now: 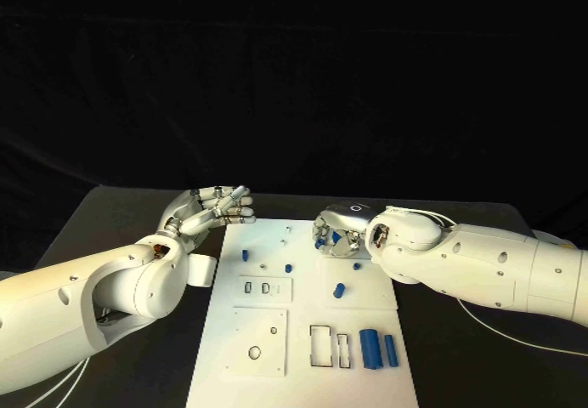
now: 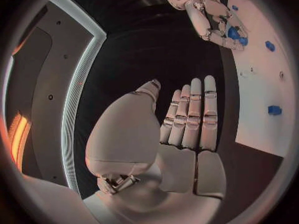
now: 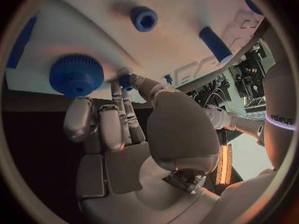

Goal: Assemble the parts on the task board

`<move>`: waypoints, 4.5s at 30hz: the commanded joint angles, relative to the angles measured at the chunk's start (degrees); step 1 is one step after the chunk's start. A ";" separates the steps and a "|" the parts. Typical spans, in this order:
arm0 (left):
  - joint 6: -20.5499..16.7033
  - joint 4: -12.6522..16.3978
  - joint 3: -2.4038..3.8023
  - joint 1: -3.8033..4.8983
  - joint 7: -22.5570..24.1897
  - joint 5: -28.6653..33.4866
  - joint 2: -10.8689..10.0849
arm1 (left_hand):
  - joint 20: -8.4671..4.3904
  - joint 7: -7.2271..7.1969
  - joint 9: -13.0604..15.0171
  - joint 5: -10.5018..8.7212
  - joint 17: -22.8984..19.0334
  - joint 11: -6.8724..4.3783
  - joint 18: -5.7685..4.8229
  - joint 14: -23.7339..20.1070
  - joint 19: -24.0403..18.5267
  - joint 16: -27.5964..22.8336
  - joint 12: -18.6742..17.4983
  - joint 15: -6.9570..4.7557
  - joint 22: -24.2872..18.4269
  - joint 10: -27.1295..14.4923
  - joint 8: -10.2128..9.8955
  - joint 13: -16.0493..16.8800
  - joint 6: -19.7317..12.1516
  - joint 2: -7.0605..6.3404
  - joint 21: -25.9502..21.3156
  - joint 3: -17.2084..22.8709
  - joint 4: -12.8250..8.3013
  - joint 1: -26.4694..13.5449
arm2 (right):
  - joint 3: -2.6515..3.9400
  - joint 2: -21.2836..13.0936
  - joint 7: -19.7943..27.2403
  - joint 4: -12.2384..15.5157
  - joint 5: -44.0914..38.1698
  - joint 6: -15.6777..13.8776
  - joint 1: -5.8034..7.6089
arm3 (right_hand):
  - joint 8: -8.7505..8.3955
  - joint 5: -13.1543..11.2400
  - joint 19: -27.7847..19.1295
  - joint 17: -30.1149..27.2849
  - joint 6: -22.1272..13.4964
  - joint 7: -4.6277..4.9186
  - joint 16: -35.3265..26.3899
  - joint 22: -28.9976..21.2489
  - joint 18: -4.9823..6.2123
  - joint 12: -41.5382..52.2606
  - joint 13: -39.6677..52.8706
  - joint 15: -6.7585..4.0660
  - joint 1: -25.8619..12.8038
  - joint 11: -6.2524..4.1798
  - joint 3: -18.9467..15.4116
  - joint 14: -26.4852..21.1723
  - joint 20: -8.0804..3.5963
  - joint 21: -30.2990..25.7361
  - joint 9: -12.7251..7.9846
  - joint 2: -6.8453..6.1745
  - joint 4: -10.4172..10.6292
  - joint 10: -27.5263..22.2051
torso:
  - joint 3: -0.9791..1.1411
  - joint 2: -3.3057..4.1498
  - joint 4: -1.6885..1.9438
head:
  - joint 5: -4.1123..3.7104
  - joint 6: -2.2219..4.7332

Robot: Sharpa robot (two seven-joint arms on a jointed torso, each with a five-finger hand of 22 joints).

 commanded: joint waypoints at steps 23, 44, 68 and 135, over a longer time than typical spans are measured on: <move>1.45 -0.55 0.05 0.17 -1.61 0.01 0.25 | 0.12 0.39 -0.13 -0.08 0.25 0.22 0.65 -0.45 0.13 -0.40 -0.56 0.19 -0.14 -0.63 -0.41 -0.09 -0.46 -0.15 0.11 -0.07 -0.14 -0.16 | -0.01 0.88 -4.00 1.05 -1.53 -11.63 -0.04 | 4.58 -3.51 3.14 1.06 3.13 -1.15 1.63 6.16 -1.77 2.24 1.67 -1.71 1.87 -1.73 4.49 1.98 -1.15 3.70 4.54 2.38 -3.07 4.66 | -0.95 0.79 1.29 | -0.41 1.05; 1.65 0.33 0.06 0.20 -1.72 0.01 0.37 | 0.14 0.43 -0.14 -0.08 0.32 0.27 0.64 -0.50 0.11 -0.47 -0.64 0.23 -0.17 -0.70 -0.46 -0.08 -0.51 -0.13 0.09 -0.02 -0.14 -0.07 | 0.28 4.80 -5.49 -1.82 -1.22 -14.97 0.01 | 4.72 -3.91 3.48 1.31 2.35 -1.08 1.95 6.97 -1.92 1.79 1.76 -1.59 0.96 -1.59 4.54 2.05 -1.07 4.12 5.20 2.22 -2.78 4.20 | -1.52 1.51 2.12 | -0.21 1.61; 1.56 0.49 0.06 0.73 -1.87 0.01 0.02 | 0.19 0.45 -0.15 -0.10 0.42 0.30 0.64 -0.57 0.06 -0.56 -0.71 0.27 -0.20 -0.74 -0.50 -0.06 -0.55 -0.13 0.05 -0.02 -0.08 -0.08 | 0.51 6.51 -5.43 -3.20 -0.66 -12.33 -0.12 | 4.71 -4.30 3.16 0.97 1.82 -1.02 1.91 6.65 -1.83 1.53 1.84 -1.47 0.50 -1.46 4.39 1.97 -0.97 3.90 5.55 1.67 -2.81 3.87 | -1.89 1.99 2.47 | -0.03 1.38; 1.71 0.21 0.06 0.98 -2.45 0.01 -0.45 | 0.25 0.47 -0.16 -0.11 0.63 0.34 0.65 -0.69 -0.02 -0.74 -0.81 0.32 -0.27 -0.83 -0.57 -0.04 -0.59 -0.08 -0.01 0.04 -0.08 -0.01 | 0.51 4.43 -7.61 -1.18 -2.35 -12.07 -0.31 | 4.73 -3.34 2.78 0.29 1.29 -1.07 1.77 6.44 -1.73 1.11 2.07 -1.32 -0.90 -1.32 3.81 1.72 -0.78 3.60 6.20 0.13 -2.43 3.35 | -2.41 2.47 3.05 | -0.49 1.39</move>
